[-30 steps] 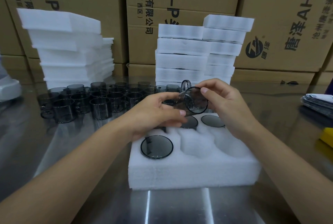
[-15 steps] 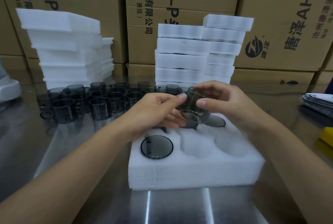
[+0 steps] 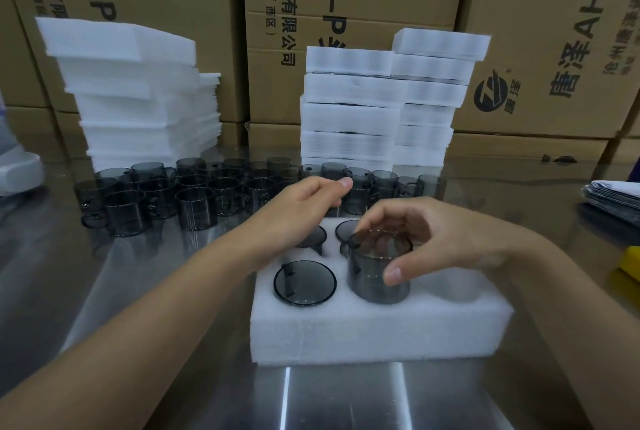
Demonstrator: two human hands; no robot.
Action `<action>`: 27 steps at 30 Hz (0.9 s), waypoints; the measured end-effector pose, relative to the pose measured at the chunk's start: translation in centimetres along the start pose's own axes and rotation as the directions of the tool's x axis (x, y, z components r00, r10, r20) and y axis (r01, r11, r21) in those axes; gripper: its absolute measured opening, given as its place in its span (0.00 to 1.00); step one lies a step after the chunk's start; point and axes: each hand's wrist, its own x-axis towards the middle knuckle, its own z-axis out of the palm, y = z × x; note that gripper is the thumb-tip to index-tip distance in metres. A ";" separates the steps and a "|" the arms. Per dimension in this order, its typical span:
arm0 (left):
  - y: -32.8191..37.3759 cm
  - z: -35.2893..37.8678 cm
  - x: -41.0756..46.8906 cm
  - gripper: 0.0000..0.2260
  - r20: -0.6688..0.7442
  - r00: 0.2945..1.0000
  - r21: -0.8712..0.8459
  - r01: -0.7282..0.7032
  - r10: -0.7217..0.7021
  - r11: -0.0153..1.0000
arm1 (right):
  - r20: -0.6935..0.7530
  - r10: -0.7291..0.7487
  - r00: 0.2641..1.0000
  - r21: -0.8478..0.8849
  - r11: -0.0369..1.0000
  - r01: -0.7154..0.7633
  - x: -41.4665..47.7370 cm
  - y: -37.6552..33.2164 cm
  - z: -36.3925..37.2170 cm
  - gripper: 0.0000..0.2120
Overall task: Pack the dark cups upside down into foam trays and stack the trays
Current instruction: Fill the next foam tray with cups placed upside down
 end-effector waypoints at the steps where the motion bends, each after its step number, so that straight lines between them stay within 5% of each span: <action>1: 0.0 -0.1 0.0 0.21 0.031 0.999 0.008 0.007 -0.007 1.000 | 0.003 0.013 1.000 -0.048 0.999 -0.013 -0.1 -0.1 0.0 0.22; 9: -0.1 -1.2 0.0 0.45 0.334 0.939 0.338 -0.037 -0.083 0.940 | 0.087 0.066 0.994 -0.241 0.970 -0.043 -0.2 -0.5 -0.1 0.23; 16: -0.1 -1.6 0.0 0.46 0.370 0.924 0.387 -0.059 -0.096 0.920 | -0.235 0.075 0.969 -0.191 0.974 -0.121 0.5 0.8 -0.9 0.24; 20: 0.0 -1.6 0.0 0.48 0.404 0.908 0.416 -0.073 -0.112 0.907 | -0.108 0.264 0.958 -0.307 0.908 -0.285 0.1 1.1 -1.1 0.33; 27: -0.2 -1.5 -0.1 0.41 0.429 0.892 0.479 -0.093 -0.140 0.873 | -0.092 0.344 0.934 -0.457 0.819 -0.347 0.5 1.3 -0.6 0.49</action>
